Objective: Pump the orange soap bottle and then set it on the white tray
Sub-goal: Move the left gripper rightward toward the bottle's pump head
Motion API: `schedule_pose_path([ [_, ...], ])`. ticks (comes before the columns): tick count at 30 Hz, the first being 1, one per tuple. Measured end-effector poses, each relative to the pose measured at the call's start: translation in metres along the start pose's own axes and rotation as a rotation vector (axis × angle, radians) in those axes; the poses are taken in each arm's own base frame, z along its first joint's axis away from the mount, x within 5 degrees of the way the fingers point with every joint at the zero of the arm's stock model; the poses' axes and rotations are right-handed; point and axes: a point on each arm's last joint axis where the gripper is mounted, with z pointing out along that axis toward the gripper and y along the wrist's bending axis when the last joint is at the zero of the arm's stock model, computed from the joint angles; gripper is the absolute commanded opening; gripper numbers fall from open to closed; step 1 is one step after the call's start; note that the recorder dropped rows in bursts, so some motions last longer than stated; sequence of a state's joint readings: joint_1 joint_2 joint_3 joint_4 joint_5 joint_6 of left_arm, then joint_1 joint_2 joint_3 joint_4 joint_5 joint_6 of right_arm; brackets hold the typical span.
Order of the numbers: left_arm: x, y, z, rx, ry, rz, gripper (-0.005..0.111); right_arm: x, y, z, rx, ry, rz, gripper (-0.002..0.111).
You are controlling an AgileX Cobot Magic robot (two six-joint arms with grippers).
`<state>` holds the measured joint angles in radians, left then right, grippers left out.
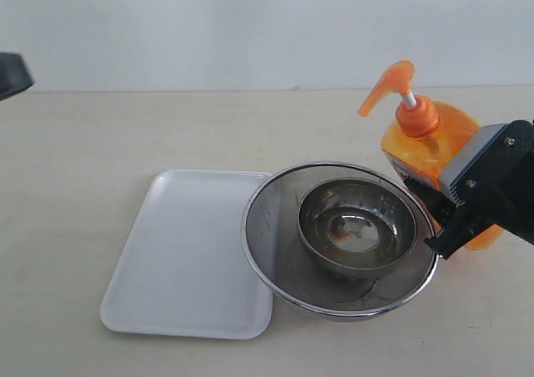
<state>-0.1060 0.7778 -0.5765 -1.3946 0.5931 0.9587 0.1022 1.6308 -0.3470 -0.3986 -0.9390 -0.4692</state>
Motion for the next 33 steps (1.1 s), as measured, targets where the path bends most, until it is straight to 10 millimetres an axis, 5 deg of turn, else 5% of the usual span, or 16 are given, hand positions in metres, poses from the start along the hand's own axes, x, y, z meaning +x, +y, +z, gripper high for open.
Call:
schedule_pose_path([
  [14, -0.051, 0.011, 0.121, 0.482, 0.302, 0.018, 0.005, 0.0, 0.001, 0.0, -0.007, -0.004, -0.006, 0.001],
  [18, -0.045, 0.004, 0.157, 0.516, 0.366, 0.146, 0.005, -0.001, 0.001, 0.0, -0.016, -0.01, -0.014, 0.001],
  [26, -0.024, -0.048, 0.202, 0.553, 0.374, 0.426, 0.005, -0.001, 0.002, 0.0, -0.021, -0.013, -0.018, 0.001],
  [33, -0.008, -0.057, 0.242, 0.53, 0.388, 0.496, 0.005, -0.001, 0.002, 0.0, -0.023, -0.016, -0.02, 0.001],
])
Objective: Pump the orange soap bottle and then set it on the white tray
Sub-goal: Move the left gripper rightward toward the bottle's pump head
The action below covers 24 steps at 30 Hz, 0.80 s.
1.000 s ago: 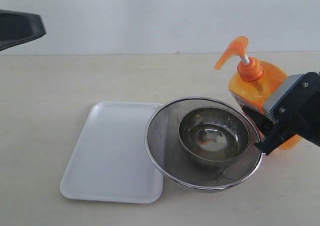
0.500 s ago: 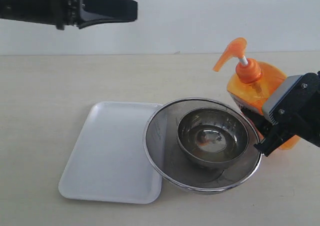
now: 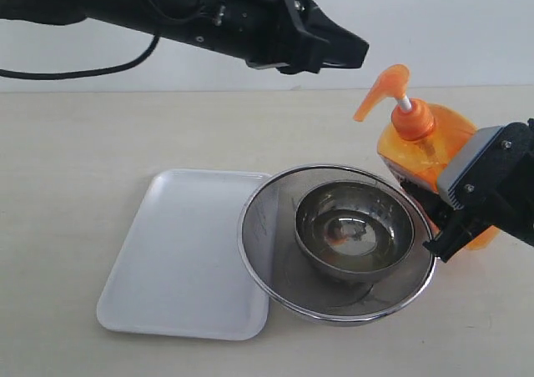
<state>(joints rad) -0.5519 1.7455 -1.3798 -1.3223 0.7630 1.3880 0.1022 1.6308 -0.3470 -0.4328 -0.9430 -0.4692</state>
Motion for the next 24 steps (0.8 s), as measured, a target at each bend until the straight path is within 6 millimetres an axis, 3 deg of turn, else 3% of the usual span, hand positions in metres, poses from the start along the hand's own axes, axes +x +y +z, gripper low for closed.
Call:
schedule_pose_path([
  [6, -0.001, 0.006, 0.02, 0.008, 0.006, 0.008, 0.005, 0.0, 0.0, 0.0, 0.0, 0.0, 0.0, 0.001],
  [12, -0.007, 0.004, 0.022, 0.019, -0.004, 0.01, 0.005, 0.0, 0.0, 0.0, -0.001, -0.001, -0.001, 0.001],
  [24, 0.005, 0.001, 0.043, 0.07, 0.04, -0.016, 0.005, 0.002, -0.001, 0.0, 0.012, 0.018, -0.012, 0.001],
])
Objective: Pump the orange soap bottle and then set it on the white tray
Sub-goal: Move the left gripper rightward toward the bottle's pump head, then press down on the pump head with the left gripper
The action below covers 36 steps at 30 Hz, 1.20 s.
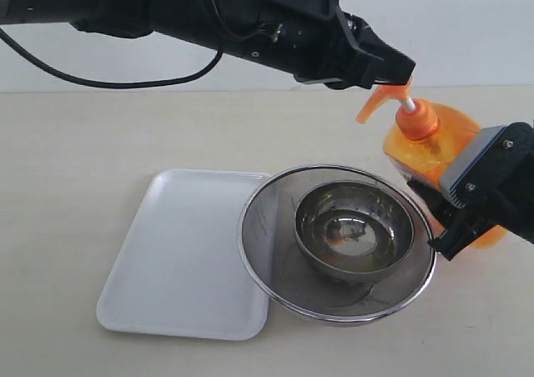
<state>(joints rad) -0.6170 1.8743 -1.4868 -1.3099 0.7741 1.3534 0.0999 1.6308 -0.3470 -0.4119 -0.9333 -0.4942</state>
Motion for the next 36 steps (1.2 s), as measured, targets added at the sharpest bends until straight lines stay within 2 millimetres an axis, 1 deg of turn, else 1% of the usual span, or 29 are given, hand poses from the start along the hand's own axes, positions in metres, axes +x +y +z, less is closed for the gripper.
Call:
schedule_pose_path([
  [6, 0.003, 0.003, 0.004, 0.005, 0.001, -0.025, 0.005, 0.001, -0.001, 0.0, 0.008, 0.01, -0.002, 0.001],
  [19, 0.005, 0.002, 0.006, 0.029, 0.007, -0.041, 0.005, 0.002, -0.002, 0.0, 0.007, 0.007, 0.01, 0.001],
  [25, 0.01, 0.006, 0.014, 0.062, -0.005, -0.092, 0.005, 0.002, -0.002, -0.001, 0.011, 0.008, 0.015, 0.001],
  [31, 0.01, 0.005, 0.014, 0.07, -0.004, -0.094, 0.005, 0.002, -0.002, -0.001, 0.011, 0.008, 0.015, 0.001],
  [33, 0.008, 0.004, 0.012, 0.068, -0.005, -0.085, 0.005, 0.002, -0.002, -0.001, 0.011, 0.008, 0.015, 0.001],
  [35, 0.005, 0.004, 0.004, 0.05, -0.005, -0.063, 0.005, 0.001, -0.002, -0.001, 0.009, 0.0, 0.014, 0.001],
  [36, 0.001, 0.005, -0.004, 0.032, -0.003, -0.038, 0.005, 0.0, -0.001, -0.001, 0.005, -0.008, 0.02, 0.001],
])
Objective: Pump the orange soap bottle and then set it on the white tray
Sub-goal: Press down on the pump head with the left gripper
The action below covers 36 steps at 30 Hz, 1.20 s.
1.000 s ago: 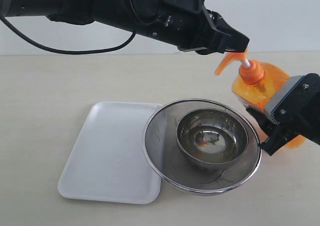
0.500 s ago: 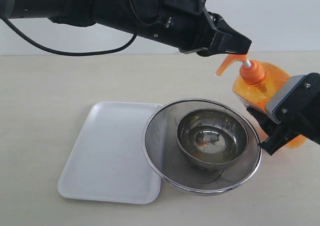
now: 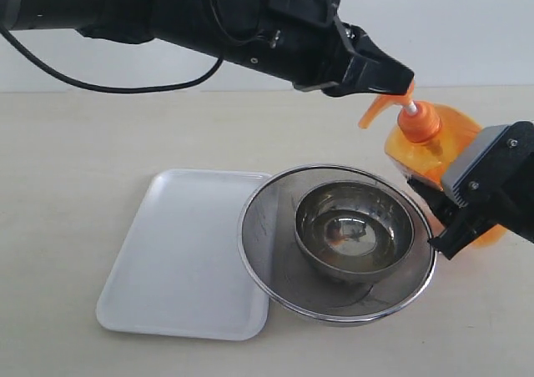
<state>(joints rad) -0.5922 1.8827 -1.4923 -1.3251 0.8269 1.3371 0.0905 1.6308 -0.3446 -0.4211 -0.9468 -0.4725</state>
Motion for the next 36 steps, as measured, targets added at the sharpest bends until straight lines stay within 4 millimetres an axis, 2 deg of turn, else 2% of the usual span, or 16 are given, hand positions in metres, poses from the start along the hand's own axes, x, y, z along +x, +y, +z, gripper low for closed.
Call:
schedule_pose_path([
  [3, -0.01, 0.001, -0.025, -0.055, -0.017, 0.043, 0.005, -0.004, 0.003, 0.001, -0.016, -0.034, 0.013, 0.001],
  [5, -0.025, -0.005, -0.044, -0.091, -0.058, 0.079, 0.005, -0.004, 0.003, 0.001, -0.018, -0.037, 0.014, 0.001],
  [8, -0.034, -0.014, -0.054, -0.091, -0.081, 0.103, 0.005, -0.004, 0.003, 0.001, -0.018, -0.037, 0.014, 0.001],
  [12, -0.031, -0.013, -0.05, -0.077, -0.071, 0.094, 0.005, -0.004, 0.003, 0.001, -0.018, -0.037, 0.014, 0.001],
  [18, -0.014, -0.006, -0.024, -0.04, -0.021, 0.055, 0.005, -0.005, 0.003, 0.001, -0.02, -0.038, 0.012, 0.001],
  [22, -0.008, -0.004, -0.016, -0.029, -0.003, 0.044, 0.005, -0.005, 0.003, 0.001, -0.019, -0.038, 0.012, 0.001],
  [36, 0.004, 0.006, -0.002, -0.004, 0.0, -0.013, 0.005, -0.003, 0.001, 0.0, -0.005, -0.023, 0.012, 0.001],
])
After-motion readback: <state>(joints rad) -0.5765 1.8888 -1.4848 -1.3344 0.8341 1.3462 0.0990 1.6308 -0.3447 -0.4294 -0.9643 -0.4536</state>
